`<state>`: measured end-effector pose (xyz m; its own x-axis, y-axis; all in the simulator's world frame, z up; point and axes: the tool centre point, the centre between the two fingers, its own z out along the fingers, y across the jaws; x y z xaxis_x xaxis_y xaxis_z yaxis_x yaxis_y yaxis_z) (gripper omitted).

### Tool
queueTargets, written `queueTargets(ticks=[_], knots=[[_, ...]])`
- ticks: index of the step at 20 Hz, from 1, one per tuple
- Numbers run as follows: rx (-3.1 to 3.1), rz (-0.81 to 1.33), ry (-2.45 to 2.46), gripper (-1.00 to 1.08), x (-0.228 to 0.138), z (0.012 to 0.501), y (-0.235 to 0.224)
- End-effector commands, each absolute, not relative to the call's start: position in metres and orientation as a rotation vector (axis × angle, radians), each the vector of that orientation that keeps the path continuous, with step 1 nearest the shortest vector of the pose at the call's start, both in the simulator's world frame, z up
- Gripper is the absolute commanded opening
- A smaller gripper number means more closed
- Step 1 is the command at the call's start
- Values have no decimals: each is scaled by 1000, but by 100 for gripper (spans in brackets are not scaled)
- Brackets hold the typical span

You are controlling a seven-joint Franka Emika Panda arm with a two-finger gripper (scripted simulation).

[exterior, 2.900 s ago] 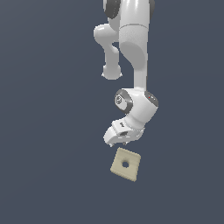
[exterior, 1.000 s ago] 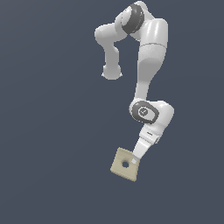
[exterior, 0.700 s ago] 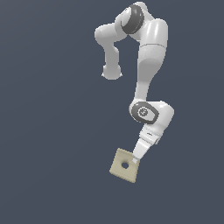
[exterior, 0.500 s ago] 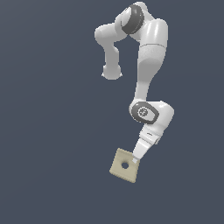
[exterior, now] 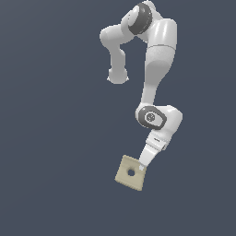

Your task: Pick up the object and move it to a goal position.

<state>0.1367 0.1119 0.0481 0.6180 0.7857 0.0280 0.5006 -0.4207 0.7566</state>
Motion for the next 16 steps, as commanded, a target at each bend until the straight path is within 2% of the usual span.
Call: queueTargets(ticks=[1,8,16], knots=[[2106,497,1006,-100,133,50,110],[2110,496,1005,-100,111,57,99],[2114,495,1003,-100,71,72,79]])
